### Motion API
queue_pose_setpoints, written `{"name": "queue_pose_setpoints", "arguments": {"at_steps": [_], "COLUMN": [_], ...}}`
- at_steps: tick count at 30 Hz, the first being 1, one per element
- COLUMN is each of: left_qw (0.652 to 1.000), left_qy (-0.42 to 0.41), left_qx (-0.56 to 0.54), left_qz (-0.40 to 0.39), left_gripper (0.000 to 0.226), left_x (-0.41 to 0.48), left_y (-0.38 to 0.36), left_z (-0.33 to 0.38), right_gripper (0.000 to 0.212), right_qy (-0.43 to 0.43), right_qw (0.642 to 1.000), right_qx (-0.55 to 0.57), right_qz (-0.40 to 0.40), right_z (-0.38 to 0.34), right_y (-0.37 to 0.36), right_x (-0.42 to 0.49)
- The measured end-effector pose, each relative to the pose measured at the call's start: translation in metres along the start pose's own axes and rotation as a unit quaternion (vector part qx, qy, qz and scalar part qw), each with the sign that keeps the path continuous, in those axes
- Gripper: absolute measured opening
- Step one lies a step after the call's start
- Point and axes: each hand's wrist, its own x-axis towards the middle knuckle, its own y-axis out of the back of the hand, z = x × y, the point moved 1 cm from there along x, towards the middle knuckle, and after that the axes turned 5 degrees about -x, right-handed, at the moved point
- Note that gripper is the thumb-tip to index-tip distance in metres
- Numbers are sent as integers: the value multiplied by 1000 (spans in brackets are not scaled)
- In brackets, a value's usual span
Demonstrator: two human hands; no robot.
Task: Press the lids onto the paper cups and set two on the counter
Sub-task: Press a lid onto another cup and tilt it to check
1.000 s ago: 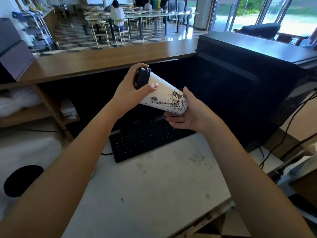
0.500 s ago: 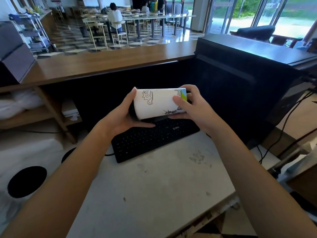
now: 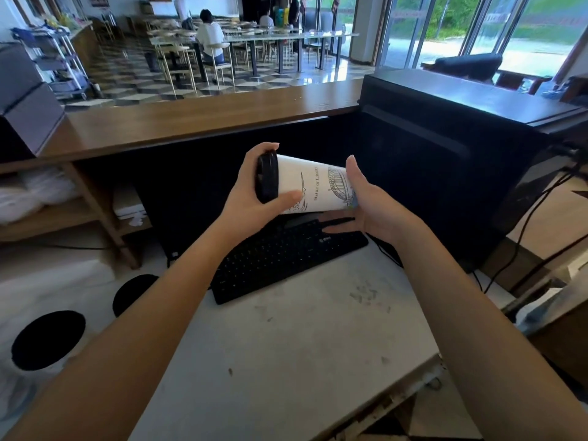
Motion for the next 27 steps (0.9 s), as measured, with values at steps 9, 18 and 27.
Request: {"name": "queue_pose_setpoints", "arguments": {"at_steps": [9, 18, 27], "left_qw": [980, 895, 945], "left_qy": [-132, 297, 259], "left_qx": [122, -315, -192], "left_qz": [-79, -104, -55], "left_gripper": [90, 41, 32], "left_x": [3, 14, 18], "left_y": [12, 20, 15], "left_z": [-2, 2, 4], "right_gripper": [48, 41, 44], "right_qy": [31, 194, 122], "right_qw": [995, 979, 992], "right_qx": [95, 62, 33], "right_qz": [5, -30, -10], "right_z": [2, 1, 1], "right_y": [-2, 1, 3], "right_x": [2, -5, 5]}}
